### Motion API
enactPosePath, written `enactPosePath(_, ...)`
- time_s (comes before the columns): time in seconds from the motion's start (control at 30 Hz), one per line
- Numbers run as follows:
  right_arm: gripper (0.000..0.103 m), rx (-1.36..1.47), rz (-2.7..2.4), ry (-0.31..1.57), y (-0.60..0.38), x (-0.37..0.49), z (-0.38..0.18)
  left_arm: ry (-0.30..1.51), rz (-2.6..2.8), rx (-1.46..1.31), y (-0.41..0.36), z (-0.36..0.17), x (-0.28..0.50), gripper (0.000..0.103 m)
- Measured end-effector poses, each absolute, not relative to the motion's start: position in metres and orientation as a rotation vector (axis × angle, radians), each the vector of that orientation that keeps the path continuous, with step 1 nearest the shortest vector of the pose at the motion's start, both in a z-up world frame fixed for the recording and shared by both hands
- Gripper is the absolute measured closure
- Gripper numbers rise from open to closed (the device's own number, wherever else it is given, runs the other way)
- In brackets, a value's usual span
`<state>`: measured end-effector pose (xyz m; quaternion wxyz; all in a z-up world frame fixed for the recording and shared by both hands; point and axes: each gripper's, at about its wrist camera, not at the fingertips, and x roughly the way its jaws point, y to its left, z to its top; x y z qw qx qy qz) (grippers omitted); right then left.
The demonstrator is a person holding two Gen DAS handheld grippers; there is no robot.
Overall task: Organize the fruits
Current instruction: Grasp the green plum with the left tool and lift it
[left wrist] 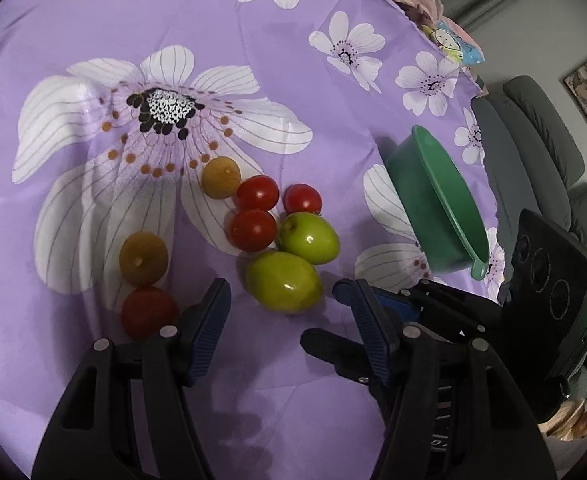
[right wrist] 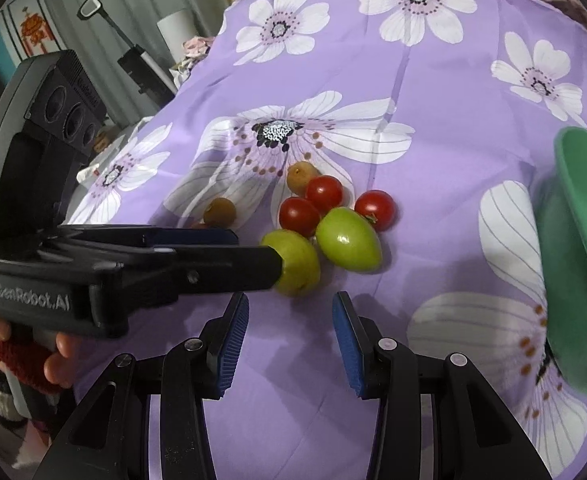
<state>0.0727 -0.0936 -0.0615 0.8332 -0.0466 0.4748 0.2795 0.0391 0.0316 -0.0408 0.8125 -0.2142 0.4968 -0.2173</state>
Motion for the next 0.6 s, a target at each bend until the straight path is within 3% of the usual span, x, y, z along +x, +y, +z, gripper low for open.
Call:
enactPosePath(0.33,0.059,-0.126,0.617,1.032,-0.079,0.087,-0.068,1.061,-0.519,-0.477,0.032,-0.042,0.048,0.042)
enactPosePath(0.57,0.059,-0.101,0.628,1.071,-0.077,0.091,-0.073,1.083,-0.533,-0.458,0.025,-0.047,0.048,0.056)
enactPosePath(0.6,0.064,-0.101,0.628,1.071,-0.077,0.091,-0.073,1.089,-0.528,-0.457,0.025,-0.048,0.049,0.061)
